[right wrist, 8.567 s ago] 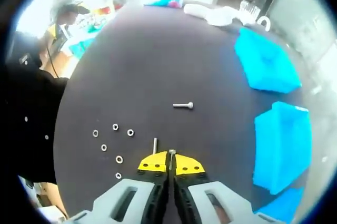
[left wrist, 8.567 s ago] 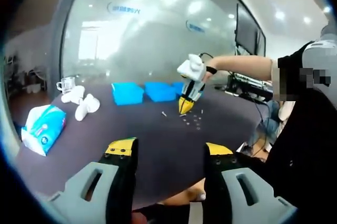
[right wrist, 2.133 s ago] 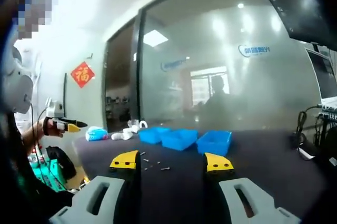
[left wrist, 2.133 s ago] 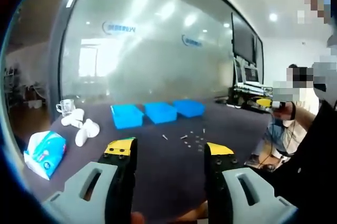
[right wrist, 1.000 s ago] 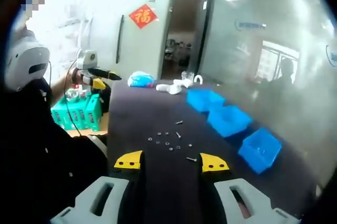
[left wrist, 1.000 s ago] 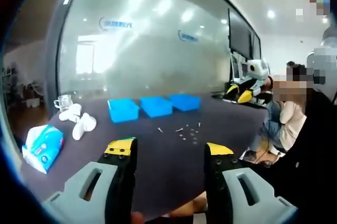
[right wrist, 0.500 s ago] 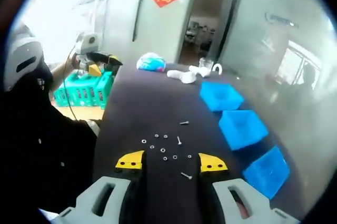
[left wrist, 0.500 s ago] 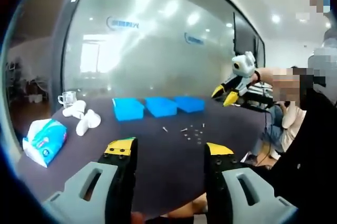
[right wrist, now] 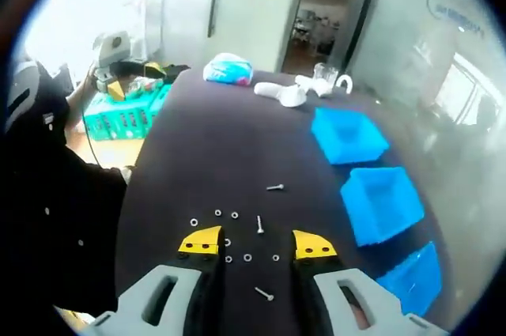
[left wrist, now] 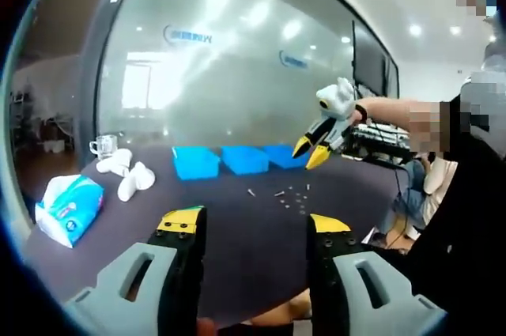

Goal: Sort the screws, nuts, and washers into the corresponding bins

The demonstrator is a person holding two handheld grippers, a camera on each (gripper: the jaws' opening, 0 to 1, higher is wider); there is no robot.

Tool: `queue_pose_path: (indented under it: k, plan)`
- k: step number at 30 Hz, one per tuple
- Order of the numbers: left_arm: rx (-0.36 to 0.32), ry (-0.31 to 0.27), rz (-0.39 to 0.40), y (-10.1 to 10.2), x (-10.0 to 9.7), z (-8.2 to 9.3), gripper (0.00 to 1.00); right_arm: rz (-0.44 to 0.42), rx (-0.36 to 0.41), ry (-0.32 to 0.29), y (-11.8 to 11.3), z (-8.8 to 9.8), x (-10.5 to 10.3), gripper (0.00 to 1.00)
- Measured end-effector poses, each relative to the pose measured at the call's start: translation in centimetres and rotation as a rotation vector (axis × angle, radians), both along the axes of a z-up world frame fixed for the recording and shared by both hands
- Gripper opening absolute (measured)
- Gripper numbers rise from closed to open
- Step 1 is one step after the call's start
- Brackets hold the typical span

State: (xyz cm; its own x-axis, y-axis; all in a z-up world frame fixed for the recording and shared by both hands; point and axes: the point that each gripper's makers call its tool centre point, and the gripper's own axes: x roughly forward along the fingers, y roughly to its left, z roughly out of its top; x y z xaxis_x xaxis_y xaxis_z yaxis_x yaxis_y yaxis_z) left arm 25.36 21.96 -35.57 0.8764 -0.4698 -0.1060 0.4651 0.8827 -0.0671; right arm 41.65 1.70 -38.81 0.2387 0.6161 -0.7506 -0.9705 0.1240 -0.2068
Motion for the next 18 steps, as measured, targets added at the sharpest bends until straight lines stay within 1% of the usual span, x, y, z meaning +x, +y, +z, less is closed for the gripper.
queue_pose_path:
  k: [5,7,11,15,18]
  plan:
    - [0.006,0.005,0.004,0.0,-0.1,-0.1,0.49,0.052,-0.096,-0.005,1.0,-2.0,0.3,0.28]
    - [0.006,0.004,0.006,-0.1,-0.2,0.0,0.49,0.068,-0.115,0.000,1.5,-2.6,0.3,0.28]
    - [0.019,0.012,0.010,-0.3,-0.4,-0.1,0.49,0.126,-0.200,0.002,1.8,-3.9,-0.1,0.28]
    - [0.031,0.017,0.012,-0.5,-0.5,0.1,0.49,0.146,-0.215,0.004,2.7,-4.3,0.2,0.28]
    - [0.024,0.011,0.011,-0.7,-0.5,0.3,0.49,0.170,-0.247,0.010,3.0,-5.2,0.2,0.28]
